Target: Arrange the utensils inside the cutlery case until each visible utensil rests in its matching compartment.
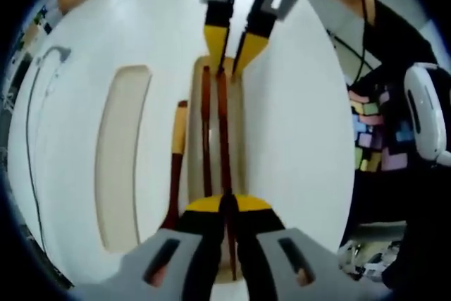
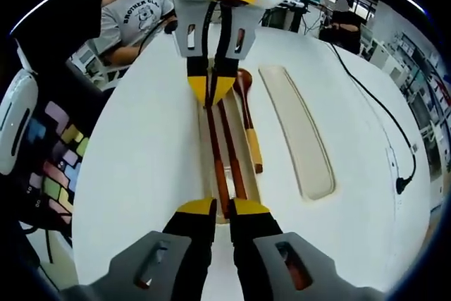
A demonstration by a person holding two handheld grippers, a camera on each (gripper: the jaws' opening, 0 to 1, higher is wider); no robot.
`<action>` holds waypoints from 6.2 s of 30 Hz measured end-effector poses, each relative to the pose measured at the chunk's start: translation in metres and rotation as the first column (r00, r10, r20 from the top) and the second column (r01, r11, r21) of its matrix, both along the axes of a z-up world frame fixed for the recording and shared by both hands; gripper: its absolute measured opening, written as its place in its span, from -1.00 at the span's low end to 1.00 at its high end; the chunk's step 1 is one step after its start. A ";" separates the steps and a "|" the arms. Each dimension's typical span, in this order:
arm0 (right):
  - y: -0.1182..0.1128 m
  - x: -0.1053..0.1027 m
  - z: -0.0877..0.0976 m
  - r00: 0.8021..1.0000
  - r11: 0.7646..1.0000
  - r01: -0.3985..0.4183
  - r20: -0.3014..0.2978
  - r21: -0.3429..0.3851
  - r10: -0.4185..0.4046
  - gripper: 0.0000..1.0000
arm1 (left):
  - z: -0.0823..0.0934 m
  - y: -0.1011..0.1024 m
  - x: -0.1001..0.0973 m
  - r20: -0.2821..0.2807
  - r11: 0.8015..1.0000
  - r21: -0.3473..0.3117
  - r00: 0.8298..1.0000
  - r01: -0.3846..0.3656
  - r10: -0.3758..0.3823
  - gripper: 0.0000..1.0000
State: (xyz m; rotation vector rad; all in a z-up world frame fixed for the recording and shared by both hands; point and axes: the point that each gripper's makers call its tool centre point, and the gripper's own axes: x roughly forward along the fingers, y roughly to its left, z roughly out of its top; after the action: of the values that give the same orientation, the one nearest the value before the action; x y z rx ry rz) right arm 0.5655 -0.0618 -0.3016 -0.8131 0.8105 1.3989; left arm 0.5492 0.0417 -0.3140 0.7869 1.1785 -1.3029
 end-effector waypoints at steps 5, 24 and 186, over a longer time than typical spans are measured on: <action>-0.005 0.002 0.006 1.000 1.000 0.011 0.012 0.005 -0.011 -0.86 | 0.001 -0.001 0.002 0.003 1.000 -0.009 1.000 -0.013 0.013 -0.91; -0.008 0.013 0.020 0.997 0.995 0.060 0.039 0.078 -0.064 -0.86 | 0.028 -0.010 0.018 0.063 0.992 -0.110 0.996 -0.058 0.065 -0.82; 0.051 0.003 -0.003 1.000 0.998 -0.026 -0.011 0.065 0.027 -0.81 | 0.009 0.009 0.017 0.151 0.996 -0.006 0.985 0.084 -0.082 -0.88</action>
State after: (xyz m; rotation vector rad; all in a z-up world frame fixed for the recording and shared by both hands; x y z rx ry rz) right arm 0.5684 -0.0109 -0.3050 -0.7689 0.7623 1.4472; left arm 0.5658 0.0503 -0.3053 0.9179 1.0258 -1.2937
